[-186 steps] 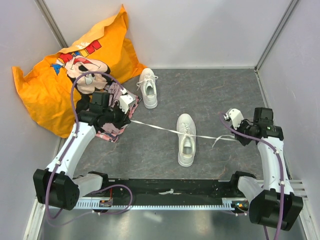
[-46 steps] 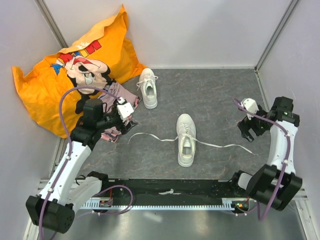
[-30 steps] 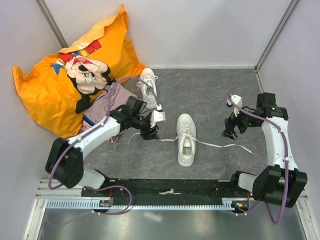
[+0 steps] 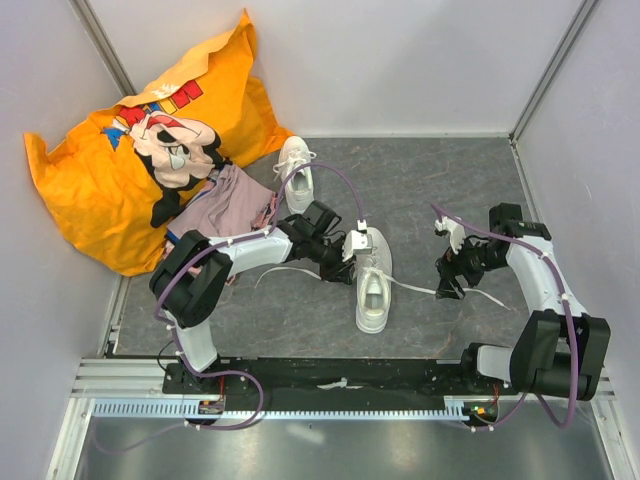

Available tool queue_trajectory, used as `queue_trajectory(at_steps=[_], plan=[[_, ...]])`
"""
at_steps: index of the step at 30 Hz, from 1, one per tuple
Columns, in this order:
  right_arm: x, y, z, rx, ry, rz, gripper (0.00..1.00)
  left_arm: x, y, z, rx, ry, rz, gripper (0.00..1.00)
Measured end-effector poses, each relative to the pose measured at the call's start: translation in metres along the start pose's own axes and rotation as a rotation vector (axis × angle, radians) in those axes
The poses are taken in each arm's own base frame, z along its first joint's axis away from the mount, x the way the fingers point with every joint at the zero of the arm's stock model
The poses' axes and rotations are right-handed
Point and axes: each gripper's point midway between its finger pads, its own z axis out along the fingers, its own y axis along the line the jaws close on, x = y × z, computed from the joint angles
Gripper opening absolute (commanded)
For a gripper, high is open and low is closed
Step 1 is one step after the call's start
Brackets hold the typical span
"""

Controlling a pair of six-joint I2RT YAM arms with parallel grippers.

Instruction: Tie the shoes

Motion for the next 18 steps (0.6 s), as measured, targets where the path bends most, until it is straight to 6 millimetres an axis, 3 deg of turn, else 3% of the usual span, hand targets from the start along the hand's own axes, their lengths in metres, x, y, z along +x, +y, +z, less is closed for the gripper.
queue_trajectory(at_steps=[8,18], plan=[[0.0003,-0.0034,0.0021,0.002,0.002,0.001,0.92,-0.0041,0.0013,0.0043,0.010,-0.013,-0.012,0.39],[0.0008,-0.0036,0.0027,0.001,0.003,0.000,0.92,0.0010,0.0068,0.0067,-0.016,0.006,-0.029,0.40]])
